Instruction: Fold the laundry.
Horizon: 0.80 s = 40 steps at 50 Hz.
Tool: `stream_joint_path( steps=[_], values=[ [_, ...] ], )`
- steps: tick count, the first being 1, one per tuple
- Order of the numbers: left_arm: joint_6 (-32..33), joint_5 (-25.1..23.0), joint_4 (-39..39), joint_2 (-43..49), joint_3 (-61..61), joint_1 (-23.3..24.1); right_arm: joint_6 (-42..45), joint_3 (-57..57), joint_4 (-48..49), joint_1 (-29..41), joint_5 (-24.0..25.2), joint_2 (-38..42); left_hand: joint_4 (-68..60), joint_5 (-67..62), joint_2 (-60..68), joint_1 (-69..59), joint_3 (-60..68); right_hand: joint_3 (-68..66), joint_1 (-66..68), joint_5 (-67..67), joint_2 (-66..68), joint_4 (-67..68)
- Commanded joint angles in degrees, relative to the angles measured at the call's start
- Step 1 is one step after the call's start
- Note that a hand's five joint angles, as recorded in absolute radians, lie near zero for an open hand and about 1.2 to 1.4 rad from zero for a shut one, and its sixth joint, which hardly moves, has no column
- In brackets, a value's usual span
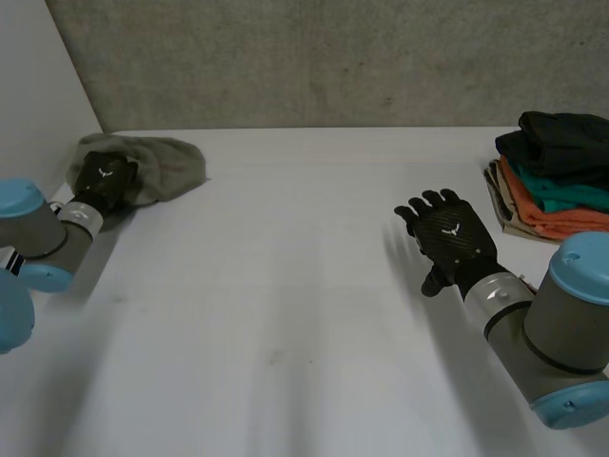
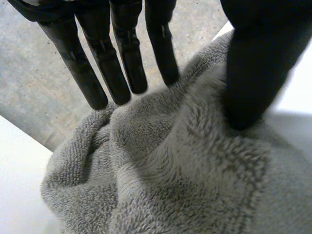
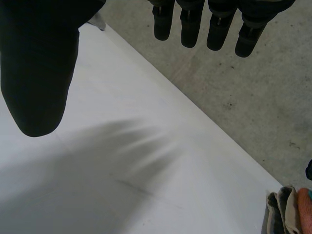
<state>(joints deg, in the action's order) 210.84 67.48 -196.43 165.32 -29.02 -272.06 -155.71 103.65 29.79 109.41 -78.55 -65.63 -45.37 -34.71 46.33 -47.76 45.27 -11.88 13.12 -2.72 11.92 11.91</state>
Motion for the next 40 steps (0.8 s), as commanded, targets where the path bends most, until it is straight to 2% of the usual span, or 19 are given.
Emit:
stream_joint_path(
  steps=[1, 6, 10, 11, 14, 15, 18, 19, 22, 25, 26, 32, 33, 38, 40],
  values=[
    [-0.6, 2.6, -1.6, -0.7, 1.1, 0.0, 0.1, -0.3, -0.1, 0.1, -0.6, 0.5, -34.6, -35.3, 33.7, -32.2, 34.7, 1.9, -3.1, 2.7, -1.9, -1.9],
    [-2.5, 3.4, -1.8, -5.3, -1.4, 0.8, 0.5, -0.2, -0.1, 0.3, -1.2, 0.0, -34.6, -35.3, 33.7, -32.2, 34.7, 1.9, -3.1, 2.7, -1.9, -1.9],
    [-5.8, 5.5, -0.9, -15.1, -8.6, 2.7, 0.6, 0.0, -0.1, 0.2, -2.1, -1.3, -34.6, -35.3, 33.7, -32.2, 34.7, 1.9, -3.1, 2.7, -1.9, -1.9],
    [-7.5, 6.5, -0.9, -20.3, -12.4, 3.5, 0.6, 0.0, 0.1, 0.1, -2.3, -1.6, -34.6, -35.3, 33.7, -32.2, 34.7, 1.9, -3.1, 2.7, -1.9, -1.9],
    [-11.5, 7.4, -1.5, -28.6, -18.5, 5.5, 0.3, 0.0, 0.1, -0.4, -3.1, -2.6, -34.6, -35.3, 33.7, -32.2, 34.7, 1.9, -3.1, 2.7, -1.9, -1.9],
    [-14.9, 7.6, -2.1, -34.0, -22.3, 7.1, 0.3, 0.0, 0.2, -0.6, -3.3, -2.7, -34.6, -35.3, 33.7, -32.2, 34.7, 1.9, -3.1, 2.7, -1.9, -1.9],
    [-20.5, 7.6, -2.5, -41.8, -27.6, 9.7, 0.1, -0.2, 0.2, -1.7, -4.2, -3.4, -34.6, -35.3, 33.7, -32.2, 34.7, 1.9, -3.1, 2.7, -1.9, -1.9],
    [-24.3, 7.4, -2.4, -46.5, -30.4, 12.0, -0.3, -0.3, 0.2, -2.2, -4.6, -3.5, -34.6, -35.3, 33.7, -32.2, 34.7, 1.9, -3.1, 2.7, -1.9, -1.9],
    [-30.2, 6.9, -2.2, -54.1, -35.2, 16.9, -0.8, -0.4, 0.2, -2.6, -5.0, -3.6, -34.6, -35.3, 33.7, -32.2, 34.7, 1.9, -3.1, 2.7, -1.9, -1.9],
    [-32.8, 6.8, -2.2, -57.7, -37.9, 21.2, -1.6, -0.6, 0.3, -3.5, -5.6, -3.6, -34.6, -35.3, 33.7, -32.2, 34.7, 1.9, -3.1, 2.7, -1.9, -1.9],
    [-33.9, 6.8, -2.0, -59.4, -39.2, 24.6, -1.7, -0.8, 0.3, -3.7, -5.7, -3.6, -34.6, -35.3, 33.7, -32.2, 34.7, 1.9, -3.1, 2.7, -1.9, -1.9],
    [-34.1, 7.6, 0.2, -58.5, -42.9, 37.2, -2.8, -2.0, -0.1, -6.1, -7.7, -3.6, -34.6, -35.3, 33.7, -32.2, 34.7, 1.9, -3.1, 2.7, -1.9, -1.9],
    [-33.5, 8.0, 0.9, -56.2, -43.7, 40.5, -2.8, -2.2, -0.1, -6.3, -7.8, -3.5, -34.6, -35.3, 33.7, -32.2, 34.7, 1.9, -3.1, 2.7, -1.9, -1.9],
    [-31.4, 9.1, 2.9, -46.7, -44.8, 47.8, -3.0, -3.5, -1.6, -7.6, -8.8, -2.8, -34.6, -35.3, 33.7, -32.2, 34.7, 1.9, -3.1, 2.7, -1.9, -1.9],
    [-31.3, 8.9, 3.7, -43.9, -44.6, 49.0, -2.9, -3.9, -2.0, -8.0, -9.1, -2.4, -12.4, -13.1, 11.5, -10.0, 12.5, 1.9, -3.1, 2.7, -1.9, -1.9]
  ],
)
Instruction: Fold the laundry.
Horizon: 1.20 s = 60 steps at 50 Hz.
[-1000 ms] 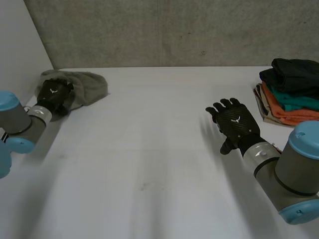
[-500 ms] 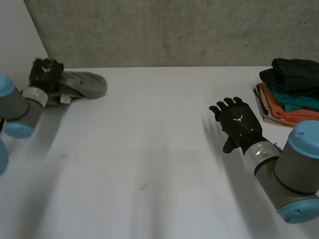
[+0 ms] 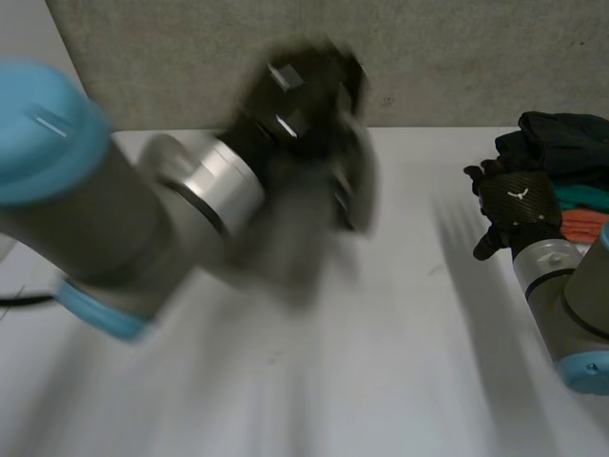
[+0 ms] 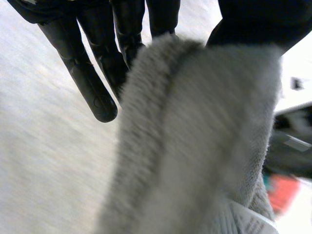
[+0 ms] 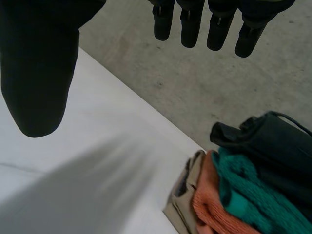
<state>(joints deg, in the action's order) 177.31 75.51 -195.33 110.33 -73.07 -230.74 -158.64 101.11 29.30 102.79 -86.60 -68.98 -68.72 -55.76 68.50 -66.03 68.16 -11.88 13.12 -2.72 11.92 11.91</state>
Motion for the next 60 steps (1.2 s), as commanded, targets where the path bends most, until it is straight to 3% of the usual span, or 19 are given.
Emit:
stream_joint_path(
  steps=[1, 3, 7, 11, 18, 24, 31, 40, 45, 47, 48, 50, 54, 60],
  values=[
    [2.2, 0.7, 3.5, 12.7, -0.2, 8.5, 0.0, -1.8, -2.0, -1.5, -1.4, 1.2, 40.0, 37.1, -39.8, 37.4, -39.5, 1.9, -3.1, 2.7, -1.9, -1.9],
    [2.2, 0.4, 4.3, 12.9, 0.0, 8.8, -0.2, -2.1, -2.5, -1.7, -1.7, 1.5, 58.7, 55.8, -58.5, 56.0, -58.2, 1.9, -3.1, 2.7, -1.9, -1.9],
    [2.8, 0.7, 5.7, 9.8, -1.0, 7.0, -0.3, -2.3, -3.8, -1.5, -1.7, 1.4, 58.7, 55.8, -58.5, 56.0, -58.2, 1.9, -3.1, 2.7, -1.9, -1.9],
    [4.0, 0.5, 6.1, 3.1, -4.2, 1.3, -0.3, -2.3, -5.8, 0.1, -1.6, 0.3, 58.7, 55.8, -58.5, 56.0, -58.2, 1.9, -3.1, 2.7, -1.9, -1.9],
    [8.2, -2.8, 3.6, -5.7, -10.2, -14.9, 0.1, -2.0, -17.7, 5.8, -0.4, -7.3, 58.7, 55.8, -58.5, 56.0, -58.2, 1.9, -3.1, 2.7, -1.9, -1.9],
    [11.8, -12.8, 3.0, -0.8, -9.8, -28.5, 0.4, -0.7, -27.4, 11.5, 3.0, -11.5, 53.8, 50.9, -53.6, 51.1, -53.3, 1.9, -3.1, 2.7, -1.9, -1.9],
    [17.1, -18.4, 7.1, 10.1, -4.9, -37.2, -1.8, 0.8, -25.5, 22.8, 1.9, -9.5, 52.5, 49.5, -52.2, 49.8, -51.9, -1.0, -0.3, -0.1, 0.9, 0.9],
    [18.3, -17.3, 11.2, 9.6, -6.3, -40.3, -8.7, -6.5, -23.6, 32.4, -10.7, 4.5, 49.6, 46.6, -49.4, 46.9, -49.0, -4.5, 3.3, -3.7, 4.5, 4.5],
    [17.1, -16.2, 8.9, 5.7, -10.4, -40.3, -9.0, -10.2, -21.5, 33.9, -12.1, 10.5, 50.4, 47.5, -50.2, 47.7, -49.9, -11.2, 10.0, -10.4, 11.2, 11.2],
    [16.1, -15.5, 7.3, 3.6, -12.5, -40.1, -8.5, -11.3, -20.3, 34.1, -12.4, 12.1, 51.3, 48.3, -51.0, 48.6, -50.7, -23.1, 21.9, -22.3, 23.1, 23.1],
    [15.8, -15.2, 6.6, 2.9, -13.4, -40.1, -7.9, -12.2, -19.2, 34.2, -12.5, 13.3, 51.8, 48.8, -51.6, 49.1, -51.2, -46.7, 45.4, -45.8, 46.6, 46.6],
    [15.1, -14.8, 5.6, 1.7, -15.0, -40.1, -7.3, -13.2, -17.9, 34.2, -12.8, 13.7, 52.3, 49.3, -52.1, 49.6, -51.7, -68.0, 66.8, -67.2, 68.0, 68.0],
    [13.4, -14.4, 1.9, -1.0, -19.2, -40.1, -6.9, -13.8, -14.7, 34.3, -13.3, 9.8, 53.5, 50.5, -53.2, 50.8, -52.9, -68.1, 66.9, -67.3, 68.1, 68.1],
    [13.1, -14.3, -1.9, -1.0, -22.1, -39.6, -6.9, -13.7, -10.7, 32.6, -10.7, -7.3, 56.0, 53.0, -55.8, 53.3, -55.4, -68.1, 66.9, -67.3, 68.1, 68.1]
  ],
)
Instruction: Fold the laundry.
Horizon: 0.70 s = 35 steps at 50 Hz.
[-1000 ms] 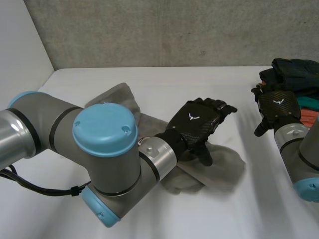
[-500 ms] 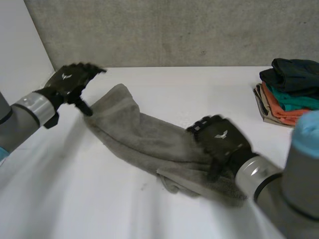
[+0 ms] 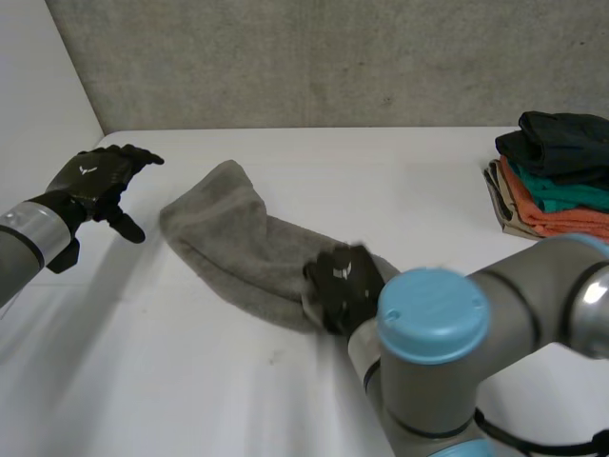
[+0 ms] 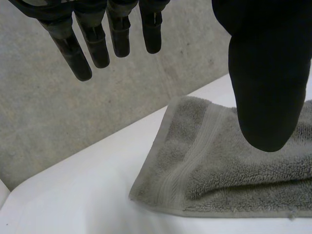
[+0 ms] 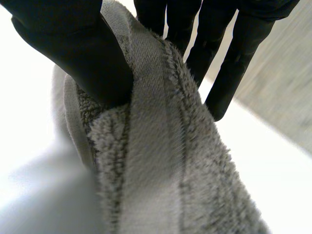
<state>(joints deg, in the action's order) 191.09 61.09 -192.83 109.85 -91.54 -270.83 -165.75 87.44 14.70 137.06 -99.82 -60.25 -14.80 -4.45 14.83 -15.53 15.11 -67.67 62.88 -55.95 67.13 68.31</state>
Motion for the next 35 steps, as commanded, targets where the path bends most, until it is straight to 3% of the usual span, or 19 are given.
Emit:
stream_joint_path(
  steps=[1, 7, 16, 20, 27, 29, 31, 35],
  values=[
    [-0.8, 0.1, -4.7, -0.2, -3.9, 0.7, 0.2, -0.4, 3.8, -2.2, 3.3, -17.9, 2.4, 2.1, -2.4, 3.1, -2.7, -12.3, 17.1, -14.1, 12.9, 11.7],
    [-1.1, -0.1, -4.0, 3.0, -4.4, 2.1, -1.1, -4.5, -1.6, -3.5, 9.0, -26.0, 4.8, 4.5, -4.8, 5.5, -5.1, -12.3, 17.1, -14.1, 12.9, 11.7],
    [-0.6, 0.3, -3.0, 9.2, -2.9, 6.2, -8.9, -9.2, -8.8, -3.3, 11.7, -33.2, 4.8, 4.5, -4.8, 5.5, -5.1, -12.3, 17.1, -14.1, 12.9, 11.7],
    [-0.5, 3.2, -4.0, 12.8, 0.3, 8.4, -11.5, -9.5, -10.3, -3.2, 13.4, -35.6, 4.8, 4.5, -4.8, 5.5, -5.1, -12.3, 17.1, -14.1, 12.9, 11.7],
    [-1.6, 13.3, -4.0, 20.0, 7.5, 12.7, -16.3, -8.9, -12.1, -5.4, 14.7, -39.4, -11.4, -11.7, 11.3, -10.6, 11.1, -12.3, 17.1, -14.1, 12.9, 11.7],
    [-2.2, 14.8, -3.5, 21.6, 8.8, 13.7, -17.0, -8.8, -12.1, -6.2, 14.9, -40.1, -28.4, -28.8, 28.4, -27.7, 28.1, -12.3, 17.1, -14.1, 12.9, 11.7],
    [-3.2, 15.1, -3.1, 22.3, 9.3, 14.4, -17.9, -8.3, -12.0, -7.3, 15.1, -41.0, -34.9, -35.3, 34.9, -34.2, 34.6, -12.3, 17.1, -14.1, 12.9, 11.7],
    [-6.6, 13.7, -0.4, 21.1, 8.8, 15.9, -17.9, -8.3, -11.5, -8.7, 15.1, -41.2, -32.1, -32.4, 32.1, -31.4, 31.8, -12.3, 17.1, -14.1, 12.9, 11.7]
  ],
)
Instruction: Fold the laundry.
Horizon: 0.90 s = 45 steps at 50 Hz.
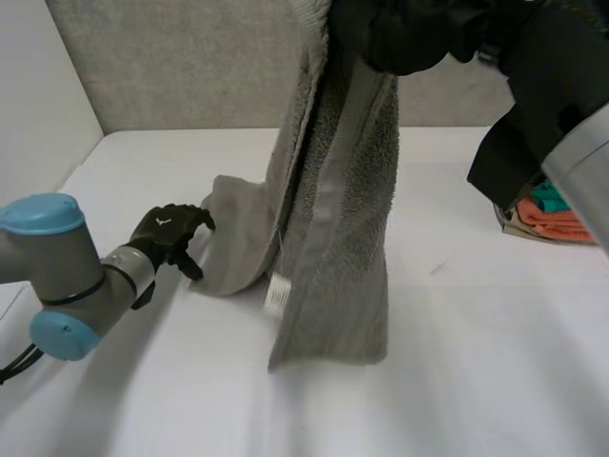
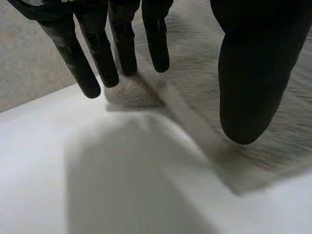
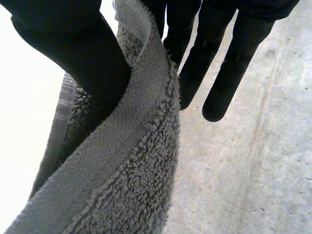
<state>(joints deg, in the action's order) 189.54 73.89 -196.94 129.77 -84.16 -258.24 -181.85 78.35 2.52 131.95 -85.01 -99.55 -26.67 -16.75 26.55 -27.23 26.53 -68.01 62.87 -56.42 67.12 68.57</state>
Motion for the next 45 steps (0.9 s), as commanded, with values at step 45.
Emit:
stream_joint_path(
  steps=[45],
  values=[
    [-11.3, 3.4, 0.9, -11.6, -17.1, 7.2, -0.7, -0.7, -0.5, -2.6, -2.2, -2.8, -19.1, -19.0, 19.3, -18.6, 19.3, -12.0, 17.1, -13.6, 12.9, 11.4]
  ],
)
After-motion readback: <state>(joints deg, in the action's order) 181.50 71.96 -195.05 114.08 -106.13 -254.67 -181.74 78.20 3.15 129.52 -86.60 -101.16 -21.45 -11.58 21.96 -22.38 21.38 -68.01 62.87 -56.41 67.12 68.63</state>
